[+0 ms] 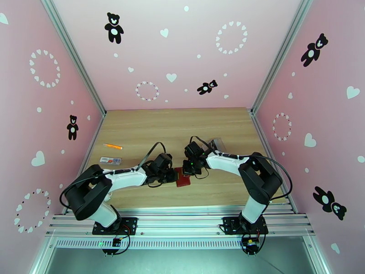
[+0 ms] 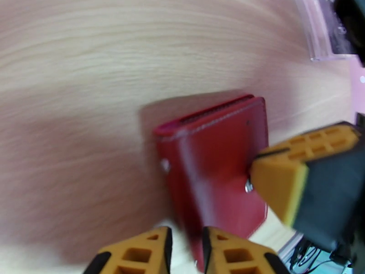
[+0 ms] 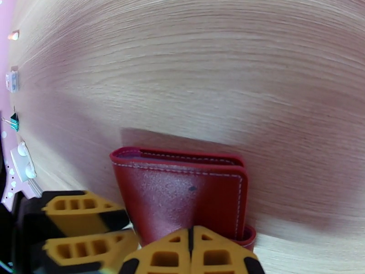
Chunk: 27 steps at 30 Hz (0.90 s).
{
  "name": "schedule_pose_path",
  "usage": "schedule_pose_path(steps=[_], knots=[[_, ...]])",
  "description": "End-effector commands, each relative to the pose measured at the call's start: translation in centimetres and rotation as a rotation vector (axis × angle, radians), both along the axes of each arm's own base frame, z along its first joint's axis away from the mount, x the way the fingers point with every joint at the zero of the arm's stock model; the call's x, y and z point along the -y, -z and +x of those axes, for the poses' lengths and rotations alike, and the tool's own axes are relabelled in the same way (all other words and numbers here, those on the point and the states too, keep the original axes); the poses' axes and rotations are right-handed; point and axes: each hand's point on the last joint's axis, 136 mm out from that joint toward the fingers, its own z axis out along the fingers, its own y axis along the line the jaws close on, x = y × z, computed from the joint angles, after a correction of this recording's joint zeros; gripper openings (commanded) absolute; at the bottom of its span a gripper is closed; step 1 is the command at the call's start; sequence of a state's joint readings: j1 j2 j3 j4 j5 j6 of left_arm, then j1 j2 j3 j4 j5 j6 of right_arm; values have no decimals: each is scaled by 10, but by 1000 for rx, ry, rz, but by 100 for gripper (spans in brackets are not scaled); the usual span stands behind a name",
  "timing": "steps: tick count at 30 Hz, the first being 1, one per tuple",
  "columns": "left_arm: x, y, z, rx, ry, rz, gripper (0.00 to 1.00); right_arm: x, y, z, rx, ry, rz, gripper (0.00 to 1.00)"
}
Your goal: Put the credit cards into the card holder
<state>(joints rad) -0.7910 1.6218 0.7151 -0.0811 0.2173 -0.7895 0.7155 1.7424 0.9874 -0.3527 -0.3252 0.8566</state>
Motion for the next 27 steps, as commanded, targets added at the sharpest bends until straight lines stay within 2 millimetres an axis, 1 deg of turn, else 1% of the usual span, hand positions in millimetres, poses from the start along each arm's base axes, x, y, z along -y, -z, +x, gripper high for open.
schedule_pose_path(steps=[1, 3, 7, 9, 11, 12, 13, 14, 15, 16, 17, 19, 21, 22, 24, 25, 27], knots=[[-3, 12, 6, 9, -21, 50, 24, 1, -20, -4, 15, -10, 41, 0], [-7, 22, 4, -7, -16, 89, 23, 6, -32, -1, 34, -6, 56, 0], [-19, 40, 0, -27, -15, 161, 22, 24, -57, 0, 69, 2, 74, 0], [-24, 42, -2, -29, -20, 176, 22, 29, -69, -2, 82, 1, 102, 0], [-28, 39, -3, -21, -29, 173, 25, 30, -86, -5, 106, -15, 133, 0], [-29, 33, -3, -10, -33, 165, 32, 30, -97, -6, 127, -25, 149, 0], [-31, 24, -2, 13, -39, 149, 46, 27, -110, -7, 142, -38, 177, 0], [-35, 14, -1, 39, -55, 144, 55, 24, -121, -9, 151, -52, 207, 0], [-43, -4, 1, 88, -93, 135, 69, 20, -133, -12, 161, -62, 241, 0], [-51, -22, 0, 139, -119, 115, 88, 16, -146, -14, 174, -70, 272, 0], [-59, -37, 0, 181, -142, 99, 98, 11, -157, -17, 187, -79, 300, 0], [-80, -65, -3, 238, -188, 71, 98, -6, -178, -27, 208, -117, 362, 0], [-91, -81, -7, 254, -209, 32, 97, -25, -195, -36, 223, -161, 424, 0], [-95, -87, -9, 258, -215, 14, 96, -35, -200, -41, 222, -176, 446, 0], [-101, -93, -13, 262, -227, 1, 93, -47, -203, -45, 227, -196, 464, 0], [-102, -94, -13, 263, -231, -2, 91, -49, -200, -45, 227, -196, 460, 0], [-102, -93, -14, 257, -231, -1, 87, -48, -194, -39, 230, -173, 438, 0]])
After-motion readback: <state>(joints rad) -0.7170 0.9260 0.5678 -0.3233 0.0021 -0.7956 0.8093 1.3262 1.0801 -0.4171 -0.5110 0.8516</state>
